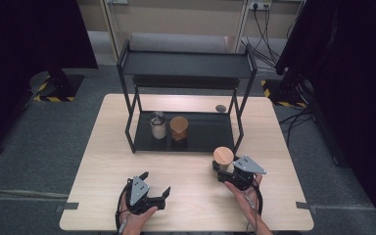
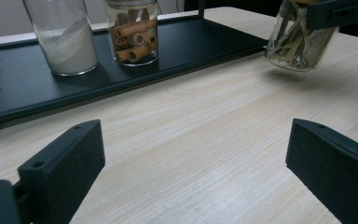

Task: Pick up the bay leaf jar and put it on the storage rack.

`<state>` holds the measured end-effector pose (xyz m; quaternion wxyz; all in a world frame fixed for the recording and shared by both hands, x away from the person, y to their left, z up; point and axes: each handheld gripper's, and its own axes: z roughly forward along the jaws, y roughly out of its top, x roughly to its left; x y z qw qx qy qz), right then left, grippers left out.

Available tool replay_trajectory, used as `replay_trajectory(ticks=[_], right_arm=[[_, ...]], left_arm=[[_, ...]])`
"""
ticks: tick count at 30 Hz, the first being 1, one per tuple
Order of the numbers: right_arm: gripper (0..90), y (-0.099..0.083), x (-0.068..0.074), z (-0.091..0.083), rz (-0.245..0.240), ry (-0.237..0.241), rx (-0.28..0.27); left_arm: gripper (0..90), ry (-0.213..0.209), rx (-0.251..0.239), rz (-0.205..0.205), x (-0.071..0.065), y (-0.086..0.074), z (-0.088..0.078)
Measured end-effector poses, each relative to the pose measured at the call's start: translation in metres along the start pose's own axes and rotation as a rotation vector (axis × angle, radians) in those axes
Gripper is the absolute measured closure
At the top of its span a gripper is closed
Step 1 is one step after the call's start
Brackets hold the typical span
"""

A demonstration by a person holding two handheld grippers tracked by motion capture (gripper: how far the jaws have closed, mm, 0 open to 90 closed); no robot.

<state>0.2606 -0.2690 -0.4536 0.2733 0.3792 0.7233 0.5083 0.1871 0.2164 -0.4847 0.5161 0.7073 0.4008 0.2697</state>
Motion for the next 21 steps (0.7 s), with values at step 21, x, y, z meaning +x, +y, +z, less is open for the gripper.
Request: replay_trajectory(ticks=[21], right_arm=[[26.1, 0.012, 0.003, 0.011, -0.017, 0.046, 0.003]], left_arm=[[4.1, -0.001, -0.001, -0.001, 0.000, 0.000, 0.000]])
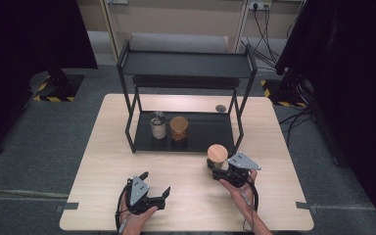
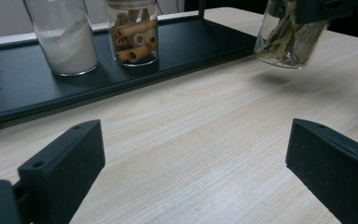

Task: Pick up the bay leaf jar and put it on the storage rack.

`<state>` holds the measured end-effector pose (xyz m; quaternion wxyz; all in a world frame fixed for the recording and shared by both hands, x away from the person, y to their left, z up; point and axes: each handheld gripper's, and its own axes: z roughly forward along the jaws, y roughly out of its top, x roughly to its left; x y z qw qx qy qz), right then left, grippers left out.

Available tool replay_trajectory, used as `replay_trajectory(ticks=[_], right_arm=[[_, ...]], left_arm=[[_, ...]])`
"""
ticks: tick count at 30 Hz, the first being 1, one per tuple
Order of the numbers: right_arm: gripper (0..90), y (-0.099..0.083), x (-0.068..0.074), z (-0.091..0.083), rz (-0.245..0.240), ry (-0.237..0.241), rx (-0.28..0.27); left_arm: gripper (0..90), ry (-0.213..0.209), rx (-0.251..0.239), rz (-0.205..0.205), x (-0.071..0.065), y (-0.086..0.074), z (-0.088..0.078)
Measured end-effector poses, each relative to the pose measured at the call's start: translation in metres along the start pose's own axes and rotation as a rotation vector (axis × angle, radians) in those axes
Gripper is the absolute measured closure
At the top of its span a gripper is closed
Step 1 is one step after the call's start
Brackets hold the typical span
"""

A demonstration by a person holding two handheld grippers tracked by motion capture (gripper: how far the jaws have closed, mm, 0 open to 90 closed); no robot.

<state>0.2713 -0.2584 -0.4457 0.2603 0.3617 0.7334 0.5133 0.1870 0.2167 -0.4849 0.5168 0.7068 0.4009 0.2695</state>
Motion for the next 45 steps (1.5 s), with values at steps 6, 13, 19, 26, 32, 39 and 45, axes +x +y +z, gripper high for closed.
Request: replay_trajectory(ticks=[6, 13, 19, 26, 32, 39, 45], right_arm=[[26.1, 0.003, 0.001, 0.003, -0.002, 0.007, 0.000], [26.1, 0.007, 0.001, 0.008, -0.005, 0.015, -0.001], [26.1, 0.011, 0.001, 0.012, -0.008, 0.022, -0.004], [26.1, 0.016, 0.000, 0.016, -0.010, 0.024, -0.008], [26.1, 0.018, -0.002, 0.019, -0.001, 0.024, -0.005], [26.1, 0.021, -0.003, 0.022, -0.001, 0.020, -0.008], [26.1, 0.025, -0.005, 0.026, -0.001, 0.017, -0.006]], left_arm=[[4.1, 0.000, 0.000, 0.000, 0.000, 0.000, 0.000], [4.1, 0.000, -0.001, 0.000, 0.000, 0.000, 0.000], [4.1, 0.000, -0.001, 0.000, 0.000, 0.000, 0.000], [4.1, 0.000, -0.001, 0.001, 0.000, 0.000, 0.000], [4.1, -0.001, -0.001, 0.000, 0.000, 0.000, 0.000], [4.1, -0.001, -0.001, 0.000, 0.000, 0.000, 0.000], [4.1, -0.002, 0.000, -0.001, 0.000, 0.000, 0.000]])
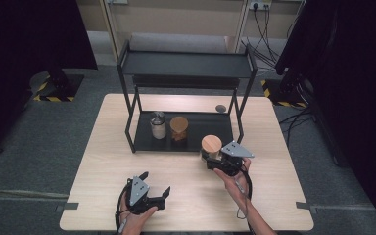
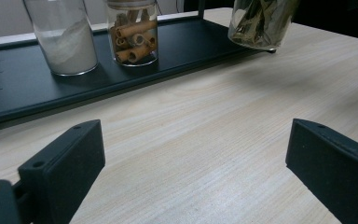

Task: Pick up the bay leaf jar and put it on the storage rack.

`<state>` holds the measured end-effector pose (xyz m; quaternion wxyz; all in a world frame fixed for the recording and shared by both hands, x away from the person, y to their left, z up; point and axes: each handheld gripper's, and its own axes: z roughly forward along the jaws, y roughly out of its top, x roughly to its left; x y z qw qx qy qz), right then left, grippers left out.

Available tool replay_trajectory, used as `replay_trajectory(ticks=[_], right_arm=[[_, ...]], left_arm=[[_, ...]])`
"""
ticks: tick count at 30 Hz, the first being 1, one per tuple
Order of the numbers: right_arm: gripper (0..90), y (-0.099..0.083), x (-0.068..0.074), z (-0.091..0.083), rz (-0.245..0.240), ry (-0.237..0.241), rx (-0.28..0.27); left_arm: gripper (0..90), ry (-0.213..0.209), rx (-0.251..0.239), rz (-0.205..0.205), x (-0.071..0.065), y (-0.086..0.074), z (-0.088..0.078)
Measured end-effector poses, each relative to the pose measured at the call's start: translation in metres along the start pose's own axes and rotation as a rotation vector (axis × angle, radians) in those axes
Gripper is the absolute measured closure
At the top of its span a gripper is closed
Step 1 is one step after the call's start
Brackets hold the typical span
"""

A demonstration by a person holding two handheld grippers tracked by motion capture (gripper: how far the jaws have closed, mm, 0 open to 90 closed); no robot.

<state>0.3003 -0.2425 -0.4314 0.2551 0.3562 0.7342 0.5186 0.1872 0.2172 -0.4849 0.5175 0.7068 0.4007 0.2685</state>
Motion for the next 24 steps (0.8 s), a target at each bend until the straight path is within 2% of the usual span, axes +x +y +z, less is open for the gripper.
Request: replay_trajectory(ticks=[24], right_arm=[[26.1, 0.010, -0.003, 0.018, -0.003, -0.003, 0.005]], left_arm=[[4.1, -0.001, -0.001, -0.004, 0.001, 0.000, 0.000]])
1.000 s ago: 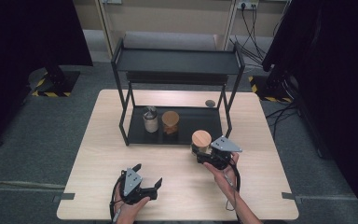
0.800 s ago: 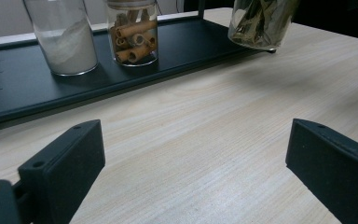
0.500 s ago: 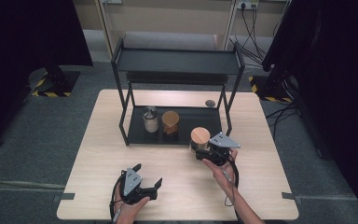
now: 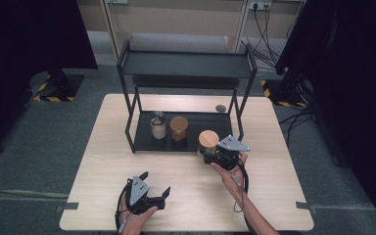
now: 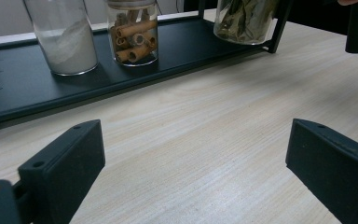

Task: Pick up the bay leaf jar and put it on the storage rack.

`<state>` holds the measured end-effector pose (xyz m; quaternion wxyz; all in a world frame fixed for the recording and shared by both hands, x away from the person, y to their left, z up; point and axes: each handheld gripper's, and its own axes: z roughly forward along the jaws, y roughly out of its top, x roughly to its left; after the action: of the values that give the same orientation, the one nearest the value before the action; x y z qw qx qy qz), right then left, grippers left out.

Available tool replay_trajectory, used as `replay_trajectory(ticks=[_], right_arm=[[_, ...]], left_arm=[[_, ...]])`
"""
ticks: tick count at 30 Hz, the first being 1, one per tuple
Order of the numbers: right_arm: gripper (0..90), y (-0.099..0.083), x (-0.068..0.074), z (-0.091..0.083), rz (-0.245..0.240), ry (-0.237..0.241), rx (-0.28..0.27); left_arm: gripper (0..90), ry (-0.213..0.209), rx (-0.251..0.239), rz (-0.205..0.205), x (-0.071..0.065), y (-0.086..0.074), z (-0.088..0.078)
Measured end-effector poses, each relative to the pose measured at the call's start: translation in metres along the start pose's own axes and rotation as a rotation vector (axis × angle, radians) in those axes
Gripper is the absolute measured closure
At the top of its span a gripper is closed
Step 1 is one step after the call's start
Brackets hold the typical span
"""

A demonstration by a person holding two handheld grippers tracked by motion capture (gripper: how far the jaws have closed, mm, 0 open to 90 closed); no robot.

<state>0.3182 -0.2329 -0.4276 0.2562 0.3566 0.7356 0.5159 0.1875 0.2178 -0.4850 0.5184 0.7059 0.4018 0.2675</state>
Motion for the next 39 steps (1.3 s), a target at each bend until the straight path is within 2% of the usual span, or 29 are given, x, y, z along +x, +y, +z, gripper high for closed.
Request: replay_trajectory(ticks=[24, 39], right_arm=[[26.1, 0.008, -0.002, 0.016, -0.001, -0.019, 0.003], [26.1, 0.015, -0.004, 0.029, 0.001, -0.051, 0.008]], left_arm=[[4.1, 0.002, -0.001, 0.003, 0.000, 0.000, 0.000], [4.1, 0.001, -0.001, 0.003, 0.000, 0.000, 0.000]])
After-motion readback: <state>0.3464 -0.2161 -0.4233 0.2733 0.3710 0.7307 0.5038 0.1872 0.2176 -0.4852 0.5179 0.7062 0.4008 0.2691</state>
